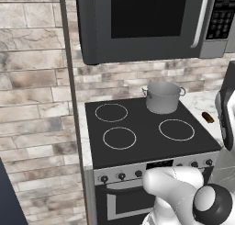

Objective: Turn on the burner for the pot on the stove. Wait thirty seconds for the pot to heat up. Then add the sweet potato to the pot.

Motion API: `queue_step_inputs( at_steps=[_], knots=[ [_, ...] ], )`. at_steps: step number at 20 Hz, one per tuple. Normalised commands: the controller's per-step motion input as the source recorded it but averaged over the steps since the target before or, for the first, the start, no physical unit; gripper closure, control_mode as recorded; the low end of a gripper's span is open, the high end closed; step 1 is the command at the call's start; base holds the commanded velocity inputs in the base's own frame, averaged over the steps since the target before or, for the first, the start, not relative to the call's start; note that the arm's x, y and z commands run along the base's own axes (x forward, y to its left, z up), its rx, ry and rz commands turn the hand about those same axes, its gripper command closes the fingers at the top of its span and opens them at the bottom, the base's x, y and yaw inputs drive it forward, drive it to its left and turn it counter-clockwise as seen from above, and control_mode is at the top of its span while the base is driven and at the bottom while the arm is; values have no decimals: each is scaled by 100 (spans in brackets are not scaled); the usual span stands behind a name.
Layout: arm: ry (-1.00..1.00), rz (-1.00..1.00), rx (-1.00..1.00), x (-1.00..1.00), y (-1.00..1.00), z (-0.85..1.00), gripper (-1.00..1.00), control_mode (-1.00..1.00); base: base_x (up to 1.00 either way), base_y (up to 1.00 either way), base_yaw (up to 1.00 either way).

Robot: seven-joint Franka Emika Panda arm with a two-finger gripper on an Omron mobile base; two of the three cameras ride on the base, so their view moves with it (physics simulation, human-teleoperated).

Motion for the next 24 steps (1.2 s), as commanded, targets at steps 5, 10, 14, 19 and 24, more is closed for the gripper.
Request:
queue_step_inputs(
  at_steps=[5, 10, 14, 19, 24],
  knots=[
    [0, 0, 0, 0, 0, 0, -100, -100, 0, 0, 0],
    [0, 0, 0, 0, 0, 0, -100, -100, 0, 0, 0],
    [0, 0, 0, 0, 0, 0, -100, -100, 0, 0, 0],
    [0, 0, 0, 0, 0, 0, -100, -100, 0, 0, 0],
    [0, 0, 0, 0, 0, 0, -100, -100, 0, 0, 0]
  ],
)
